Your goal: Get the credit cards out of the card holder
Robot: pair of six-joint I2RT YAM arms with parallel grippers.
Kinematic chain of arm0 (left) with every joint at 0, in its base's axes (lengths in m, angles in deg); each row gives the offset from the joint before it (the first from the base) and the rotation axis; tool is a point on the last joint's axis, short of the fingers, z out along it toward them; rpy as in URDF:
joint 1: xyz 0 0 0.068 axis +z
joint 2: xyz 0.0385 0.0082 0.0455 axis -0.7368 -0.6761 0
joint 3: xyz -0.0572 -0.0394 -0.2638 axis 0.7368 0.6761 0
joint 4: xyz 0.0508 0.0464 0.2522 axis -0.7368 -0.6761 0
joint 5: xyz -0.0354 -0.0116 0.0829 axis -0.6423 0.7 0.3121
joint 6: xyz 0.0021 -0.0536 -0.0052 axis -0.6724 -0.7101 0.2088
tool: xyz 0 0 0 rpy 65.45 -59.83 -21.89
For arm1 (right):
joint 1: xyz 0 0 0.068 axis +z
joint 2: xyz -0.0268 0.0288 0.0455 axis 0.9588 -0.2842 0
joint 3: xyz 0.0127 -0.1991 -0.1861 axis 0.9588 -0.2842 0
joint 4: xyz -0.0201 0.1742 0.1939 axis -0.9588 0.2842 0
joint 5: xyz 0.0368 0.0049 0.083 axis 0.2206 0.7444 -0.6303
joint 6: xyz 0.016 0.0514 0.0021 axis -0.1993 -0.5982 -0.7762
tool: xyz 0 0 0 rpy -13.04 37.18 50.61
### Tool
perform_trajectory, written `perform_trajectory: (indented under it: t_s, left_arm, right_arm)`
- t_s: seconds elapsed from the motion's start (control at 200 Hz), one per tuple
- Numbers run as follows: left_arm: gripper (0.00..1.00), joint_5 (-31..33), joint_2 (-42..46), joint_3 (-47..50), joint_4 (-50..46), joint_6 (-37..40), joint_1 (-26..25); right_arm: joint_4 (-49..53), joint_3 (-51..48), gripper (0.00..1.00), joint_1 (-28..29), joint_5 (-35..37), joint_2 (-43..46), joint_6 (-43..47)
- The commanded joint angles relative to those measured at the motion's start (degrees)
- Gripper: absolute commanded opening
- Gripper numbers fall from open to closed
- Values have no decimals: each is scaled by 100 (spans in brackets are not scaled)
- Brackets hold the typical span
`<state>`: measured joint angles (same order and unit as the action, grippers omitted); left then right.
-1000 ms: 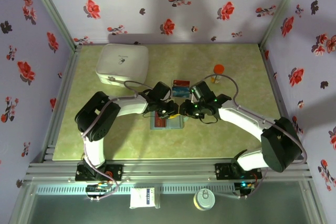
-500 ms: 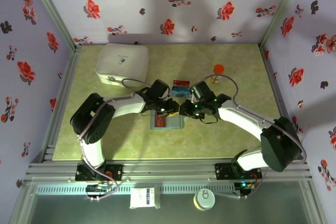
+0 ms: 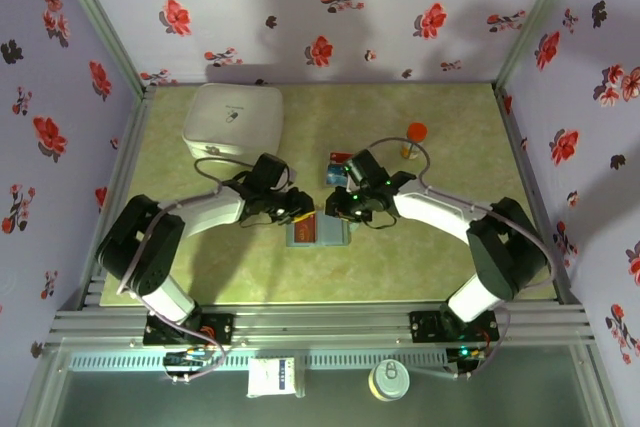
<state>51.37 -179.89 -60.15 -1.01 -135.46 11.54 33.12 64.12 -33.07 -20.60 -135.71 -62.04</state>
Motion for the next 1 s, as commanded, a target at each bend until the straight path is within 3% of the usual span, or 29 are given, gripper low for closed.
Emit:
perform_trajectory:
  t_s: [0.0,0.29,0.7,0.995]
  left_arm:
    - [25,68,338,240,-283,235,207]
    - [20,56,696,691,-468,371,586]
    - [0,-156,291,800,-176,338,588]
    - [0,-232,84,772,20,306,564]
  right_arm:
    - [-231,323,29,129,-114,-346,-108]
    - [-316,823,27,305,-327,-1202,-79]
    - [-452,847,25,396,-476,-1502,-133]
    - [-437,868,25,409,-485,-1528,-128]
